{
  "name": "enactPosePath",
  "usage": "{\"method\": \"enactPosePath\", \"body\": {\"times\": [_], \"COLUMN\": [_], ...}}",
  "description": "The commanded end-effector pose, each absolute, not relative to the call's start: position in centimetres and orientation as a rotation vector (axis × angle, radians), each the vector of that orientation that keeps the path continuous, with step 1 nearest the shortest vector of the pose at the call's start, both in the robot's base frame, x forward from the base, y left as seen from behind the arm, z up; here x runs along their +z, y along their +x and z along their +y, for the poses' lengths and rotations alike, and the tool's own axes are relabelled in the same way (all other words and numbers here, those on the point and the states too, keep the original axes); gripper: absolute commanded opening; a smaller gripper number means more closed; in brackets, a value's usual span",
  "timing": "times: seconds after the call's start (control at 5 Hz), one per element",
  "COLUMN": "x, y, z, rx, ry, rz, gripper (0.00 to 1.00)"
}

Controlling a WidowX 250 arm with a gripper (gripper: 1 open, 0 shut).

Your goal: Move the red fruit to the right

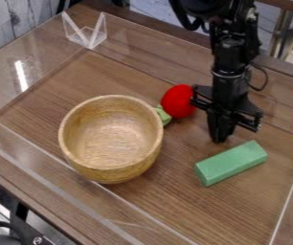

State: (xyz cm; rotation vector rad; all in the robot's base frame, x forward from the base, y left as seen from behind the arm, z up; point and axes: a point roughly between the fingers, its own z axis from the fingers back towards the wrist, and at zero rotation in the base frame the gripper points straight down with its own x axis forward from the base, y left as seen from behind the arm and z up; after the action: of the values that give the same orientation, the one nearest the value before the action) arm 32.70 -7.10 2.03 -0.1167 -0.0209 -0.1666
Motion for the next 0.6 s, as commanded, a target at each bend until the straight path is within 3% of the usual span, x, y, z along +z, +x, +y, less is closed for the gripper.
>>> {"method": "enactPosePath", "body": {"times": [0.0, 0.2, 0.4], "x": [3.26, 3.29, 3.5], "y": [33.73, 33.72, 33.87], "z": [-7.04, -7.03, -6.69], "rx": [-0.169, -0.171, -0.164], "ry": [-0.124, -0.126, -0.122], "rz": [-0.067, -0.064, -0.071], "gripper": [1.0, 1.0, 0.0]}}
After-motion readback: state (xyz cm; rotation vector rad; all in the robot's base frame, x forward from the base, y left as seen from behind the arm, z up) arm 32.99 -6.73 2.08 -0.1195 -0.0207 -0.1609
